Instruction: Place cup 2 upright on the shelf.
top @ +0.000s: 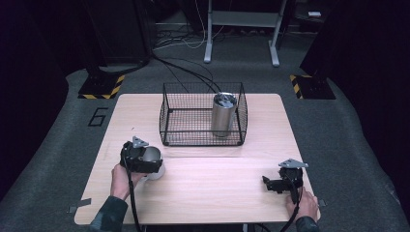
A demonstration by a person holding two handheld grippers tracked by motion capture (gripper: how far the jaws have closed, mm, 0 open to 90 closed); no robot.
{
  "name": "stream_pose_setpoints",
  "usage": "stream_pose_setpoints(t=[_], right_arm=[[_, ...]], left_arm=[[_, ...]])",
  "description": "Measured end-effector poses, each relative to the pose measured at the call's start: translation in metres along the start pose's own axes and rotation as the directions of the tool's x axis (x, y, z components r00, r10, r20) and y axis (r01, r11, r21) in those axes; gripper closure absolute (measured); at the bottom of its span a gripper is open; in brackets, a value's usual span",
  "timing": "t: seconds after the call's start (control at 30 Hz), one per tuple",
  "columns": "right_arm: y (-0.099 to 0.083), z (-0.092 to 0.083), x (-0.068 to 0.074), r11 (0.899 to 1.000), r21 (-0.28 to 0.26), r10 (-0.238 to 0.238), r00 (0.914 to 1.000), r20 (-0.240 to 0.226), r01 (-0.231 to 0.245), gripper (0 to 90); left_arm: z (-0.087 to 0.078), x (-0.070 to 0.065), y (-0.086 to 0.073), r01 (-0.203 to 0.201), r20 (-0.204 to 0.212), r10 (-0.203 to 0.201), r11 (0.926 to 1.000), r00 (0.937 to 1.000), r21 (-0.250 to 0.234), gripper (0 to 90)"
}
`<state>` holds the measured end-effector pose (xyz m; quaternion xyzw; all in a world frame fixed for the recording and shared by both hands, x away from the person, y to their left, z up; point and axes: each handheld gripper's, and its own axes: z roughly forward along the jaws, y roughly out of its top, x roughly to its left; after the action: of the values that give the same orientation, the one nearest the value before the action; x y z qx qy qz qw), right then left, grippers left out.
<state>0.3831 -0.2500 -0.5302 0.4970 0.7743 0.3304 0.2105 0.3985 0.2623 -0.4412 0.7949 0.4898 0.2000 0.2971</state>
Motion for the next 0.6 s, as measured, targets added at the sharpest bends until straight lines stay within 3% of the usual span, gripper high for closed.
stream_pose_setpoints(t=[0.23,0.4,0.6], right_arm=[[0.0,0.0,0.0001,1.0,0.0,0.0,1.0,0.001,0.0,0.0],[-0.0001,0.0,0.0,1.0,0.0,0.0,1.0,0.001,0.0,0.0],[-0.0001,0.0,0.0001,1.0,0.0,0.0,1.0,0.001,0.0,0.0]], left_arm=[[-0.0008,-0.0012,0.0007,0.003,-0.008,-0.003,1.0,1.0,0.006,6.0],[-0.0091,-0.0028,-0.003,0.008,-0.007,-0.008,0.9996,0.9999,-0.029,6.1],[-0.0091,-0.0028,-0.003,0.008,-0.007,-0.008,0.9996,0.9999,-0.029,6.2]])
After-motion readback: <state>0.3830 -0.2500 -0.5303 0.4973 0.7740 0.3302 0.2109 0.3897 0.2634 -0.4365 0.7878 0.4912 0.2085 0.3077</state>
